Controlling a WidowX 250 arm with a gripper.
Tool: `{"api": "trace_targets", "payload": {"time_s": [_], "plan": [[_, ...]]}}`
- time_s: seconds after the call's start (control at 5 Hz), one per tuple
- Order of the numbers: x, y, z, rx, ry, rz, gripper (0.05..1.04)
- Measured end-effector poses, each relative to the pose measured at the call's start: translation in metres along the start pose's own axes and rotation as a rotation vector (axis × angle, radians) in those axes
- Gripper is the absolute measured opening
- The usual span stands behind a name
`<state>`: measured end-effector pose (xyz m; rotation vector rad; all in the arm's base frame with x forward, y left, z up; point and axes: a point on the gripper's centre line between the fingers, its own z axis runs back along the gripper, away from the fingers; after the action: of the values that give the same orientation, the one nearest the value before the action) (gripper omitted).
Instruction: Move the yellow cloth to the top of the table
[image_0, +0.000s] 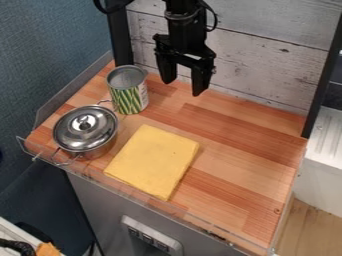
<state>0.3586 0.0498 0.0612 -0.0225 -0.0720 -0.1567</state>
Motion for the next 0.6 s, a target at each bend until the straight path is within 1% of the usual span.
{"api": "trace_targets", "payload": {"time_s": [0.2, 0.4, 0.6], "plan": [[-0.004, -0.002, -0.012, -0.015, 0.030, -0.001, 1.001], [-0.033, -0.005, -0.027, -0.053, 0.058, 0.003, 1.000], [-0.053, -0.002, -0.022, -0.055, 0.028, 0.047, 1.001]]}}
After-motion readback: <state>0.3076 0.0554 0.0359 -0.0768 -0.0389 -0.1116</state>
